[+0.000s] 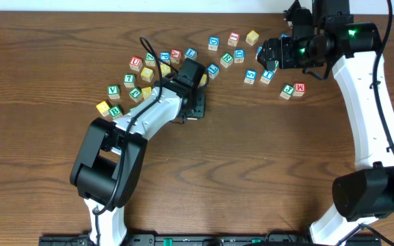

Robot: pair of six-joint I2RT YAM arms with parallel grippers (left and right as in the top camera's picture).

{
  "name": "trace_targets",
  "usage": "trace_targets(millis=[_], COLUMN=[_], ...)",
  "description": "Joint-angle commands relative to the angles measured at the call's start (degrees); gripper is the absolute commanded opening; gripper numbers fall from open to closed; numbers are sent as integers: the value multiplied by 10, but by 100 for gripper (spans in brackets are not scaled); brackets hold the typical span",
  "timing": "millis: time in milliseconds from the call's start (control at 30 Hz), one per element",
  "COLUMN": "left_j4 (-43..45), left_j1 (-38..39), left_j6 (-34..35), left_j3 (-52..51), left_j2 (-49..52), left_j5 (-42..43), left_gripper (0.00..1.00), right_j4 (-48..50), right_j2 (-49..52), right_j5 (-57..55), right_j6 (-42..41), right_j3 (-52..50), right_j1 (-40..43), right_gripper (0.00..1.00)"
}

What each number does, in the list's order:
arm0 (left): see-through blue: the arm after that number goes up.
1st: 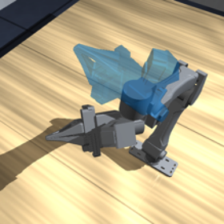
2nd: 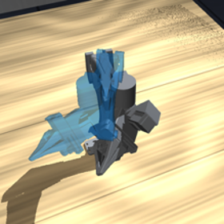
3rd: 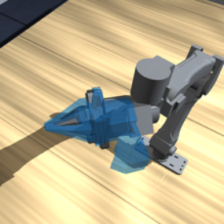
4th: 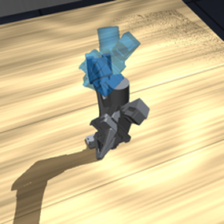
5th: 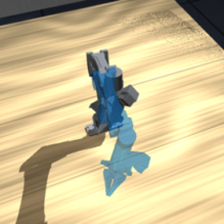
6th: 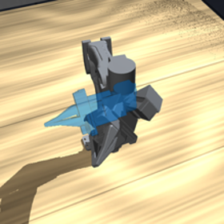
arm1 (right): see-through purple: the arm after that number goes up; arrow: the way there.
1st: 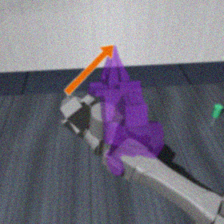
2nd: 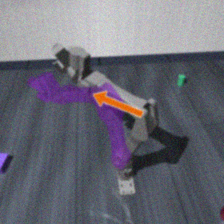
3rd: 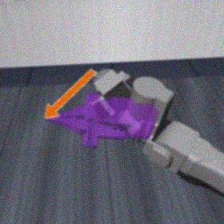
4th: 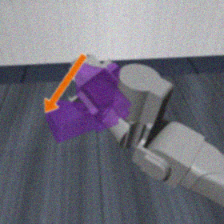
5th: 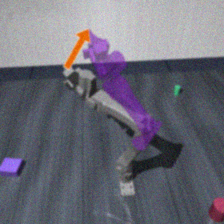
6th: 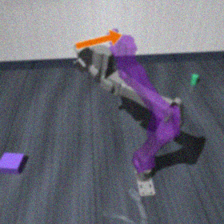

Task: Spell out ROBOT
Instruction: 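Carry the R block forward and set it down on open table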

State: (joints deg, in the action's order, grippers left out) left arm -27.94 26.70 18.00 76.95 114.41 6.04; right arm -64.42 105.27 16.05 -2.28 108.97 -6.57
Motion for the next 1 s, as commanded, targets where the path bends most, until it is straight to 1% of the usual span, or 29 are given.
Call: trace_targets(millis=[0, 267, 300, 333, 467, 733, 967], left_j4=[2, 13, 13, 13, 13, 13, 0], left_j1=[0, 0, 0, 0, 0, -1, -30], left_j6=[3, 3, 3, 3, 3, 2, -4], left_j3=[-3, -3, -3, -3, -3, 2, 72], left_j2=[13, 13, 13, 13, 13, 10, -31], left_j5=[-5, -5, -5, -5, -5, -4, -4], left_gripper=[25, 26, 27, 32, 41, 42, 42], right_j4=[1, 1, 1, 1, 1, 1, 1], right_j2=[-1, -1, -1, -1, -1, -1, -1], right_j5=[-1, -1, -1, -1, -1, -1, -1], right_j6=[7, 7, 7, 7, 7, 7, 7], right_j3=[8, 8, 8, 8, 8, 8, 8], right_j1=[-3, -3, -3, -3, -3, -3, -3], right_gripper=[99, 99, 99, 99, 99, 99, 99])
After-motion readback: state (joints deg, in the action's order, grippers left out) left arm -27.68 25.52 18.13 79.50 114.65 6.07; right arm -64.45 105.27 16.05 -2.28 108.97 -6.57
